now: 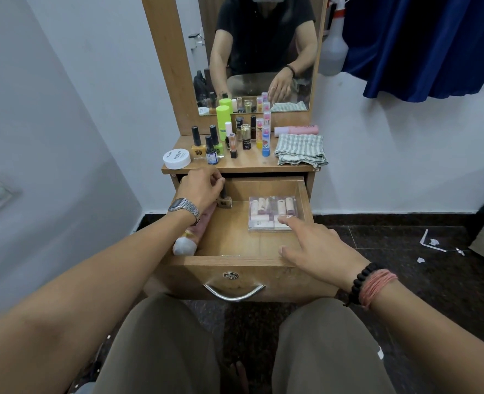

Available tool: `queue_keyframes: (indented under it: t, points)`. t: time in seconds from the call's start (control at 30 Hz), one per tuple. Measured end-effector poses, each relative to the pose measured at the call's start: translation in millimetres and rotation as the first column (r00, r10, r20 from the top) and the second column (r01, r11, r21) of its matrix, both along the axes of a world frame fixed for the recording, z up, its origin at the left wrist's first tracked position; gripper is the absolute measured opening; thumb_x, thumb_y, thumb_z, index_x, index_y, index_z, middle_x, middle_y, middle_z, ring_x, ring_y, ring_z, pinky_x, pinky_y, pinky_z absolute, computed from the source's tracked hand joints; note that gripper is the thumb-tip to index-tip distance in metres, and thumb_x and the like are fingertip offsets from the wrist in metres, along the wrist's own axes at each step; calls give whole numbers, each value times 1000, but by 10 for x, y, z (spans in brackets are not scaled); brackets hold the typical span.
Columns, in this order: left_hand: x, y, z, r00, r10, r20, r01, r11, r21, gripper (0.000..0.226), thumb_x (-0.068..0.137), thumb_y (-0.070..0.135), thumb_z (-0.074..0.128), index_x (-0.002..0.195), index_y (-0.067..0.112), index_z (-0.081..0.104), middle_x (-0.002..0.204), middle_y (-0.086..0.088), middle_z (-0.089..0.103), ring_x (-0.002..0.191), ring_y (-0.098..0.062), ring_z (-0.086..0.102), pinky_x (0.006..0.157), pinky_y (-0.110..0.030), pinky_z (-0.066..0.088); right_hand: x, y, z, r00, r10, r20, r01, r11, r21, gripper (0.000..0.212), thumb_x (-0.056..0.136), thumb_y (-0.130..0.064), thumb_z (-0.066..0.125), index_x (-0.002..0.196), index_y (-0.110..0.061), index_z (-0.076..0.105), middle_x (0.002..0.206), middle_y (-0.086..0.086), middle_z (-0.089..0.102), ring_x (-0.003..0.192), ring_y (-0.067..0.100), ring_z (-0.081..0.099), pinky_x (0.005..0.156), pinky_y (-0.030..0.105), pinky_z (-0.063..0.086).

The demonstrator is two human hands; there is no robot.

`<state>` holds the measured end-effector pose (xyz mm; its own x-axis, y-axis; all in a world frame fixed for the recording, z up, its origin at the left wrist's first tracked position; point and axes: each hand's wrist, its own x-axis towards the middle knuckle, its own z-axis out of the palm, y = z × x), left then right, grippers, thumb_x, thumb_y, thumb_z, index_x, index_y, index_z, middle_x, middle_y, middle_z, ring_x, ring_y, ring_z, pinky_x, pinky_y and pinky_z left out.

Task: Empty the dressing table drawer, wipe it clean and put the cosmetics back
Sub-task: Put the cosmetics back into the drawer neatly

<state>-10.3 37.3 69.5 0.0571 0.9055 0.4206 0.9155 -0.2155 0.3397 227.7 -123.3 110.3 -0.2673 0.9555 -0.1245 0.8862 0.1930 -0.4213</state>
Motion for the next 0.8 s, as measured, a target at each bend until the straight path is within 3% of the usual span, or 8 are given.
queue_keyframes:
  t: [0.13, 0.27, 0.5, 0.8]
  points:
    - [-34, -52, 298, 996, -80, -39, 85, 985, 151, 18, 90, 32, 56, 84, 17, 62, 77, 3, 64, 70, -17, 61, 63, -29, 49, -11, -14, 8, 1000, 4, 5, -4, 1000, 0, 59, 95, -30, 48, 150, -23, 26, 150, -1, 40, 135, 23, 38, 107, 42, 27]
    - [-161, 116, 761, 994, -15, 106, -14, 964, 265, 7, 89, 22, 57, 88, 19, 63, 90, 4, 65, 74, -11, 58, 67, -23, 43, -20, -19, 14, 1000, 4, 8, -4, 1000, -1, 60, 95, -31, 49, 150, -23, 26, 150, -1, 41, 135, 24, 39, 107, 43, 27]
    - [-324, 495, 979, 985, 129, 119, -141, 985, 97, 24, 86, 24, 63, 109, 18, 68, 114, -1, 66, 104, -21, 61, 92, -35, 47, -25, -13, 2, 1000, 4, 12, -4, 1000, -17, 60, 95, -31, 48, 150, -22, 26, 148, 0, 42, 132, 25, 40, 108, 43, 28]
    - [-297, 592, 1046, 992, 123, 31, -123, 992, -15, 14, 85, 19, 69, 97, 14, 74, 100, -6, 72, 98, -22, 63, 85, -31, 50, -10, 7, -36, 1000, 9, 18, -8, 1000, -12, 61, 94, -31, 48, 151, -23, 26, 147, 0, 44, 132, 25, 41, 106, 44, 28]
